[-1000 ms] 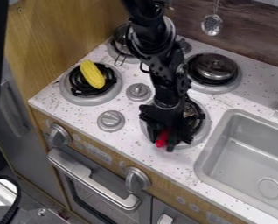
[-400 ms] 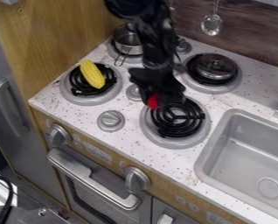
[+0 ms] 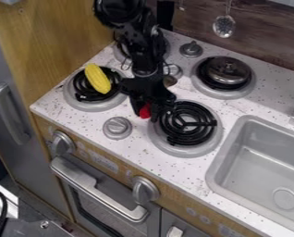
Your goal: Moved the red fork in the right side of the right burner
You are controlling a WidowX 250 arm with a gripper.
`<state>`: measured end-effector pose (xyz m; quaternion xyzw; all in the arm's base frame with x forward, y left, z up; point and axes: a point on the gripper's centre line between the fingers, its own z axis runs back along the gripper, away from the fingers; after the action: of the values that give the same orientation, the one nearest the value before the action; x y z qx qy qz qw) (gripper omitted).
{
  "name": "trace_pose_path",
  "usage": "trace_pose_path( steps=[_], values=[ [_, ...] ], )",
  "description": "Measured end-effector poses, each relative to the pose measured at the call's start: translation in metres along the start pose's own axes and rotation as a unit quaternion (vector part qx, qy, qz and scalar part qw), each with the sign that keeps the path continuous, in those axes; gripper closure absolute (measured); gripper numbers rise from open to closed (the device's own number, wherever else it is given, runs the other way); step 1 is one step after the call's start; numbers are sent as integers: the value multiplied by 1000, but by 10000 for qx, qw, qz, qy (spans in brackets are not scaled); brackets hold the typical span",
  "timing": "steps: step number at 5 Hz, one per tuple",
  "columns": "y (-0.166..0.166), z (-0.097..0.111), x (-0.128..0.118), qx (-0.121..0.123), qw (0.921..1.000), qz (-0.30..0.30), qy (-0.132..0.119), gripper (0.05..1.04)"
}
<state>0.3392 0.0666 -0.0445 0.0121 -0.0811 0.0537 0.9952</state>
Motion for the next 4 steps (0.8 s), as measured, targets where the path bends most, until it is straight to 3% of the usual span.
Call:
trace_pose_path(
  steps=[2, 3, 4],
  values=[
    [12, -21, 4, -110, 9996, -186, 160, 603],
    [13, -21, 4, -100, 9993, -306, 184, 275],
    [5, -18, -2, -61, 9983, -524, 239, 81]
  ],
)
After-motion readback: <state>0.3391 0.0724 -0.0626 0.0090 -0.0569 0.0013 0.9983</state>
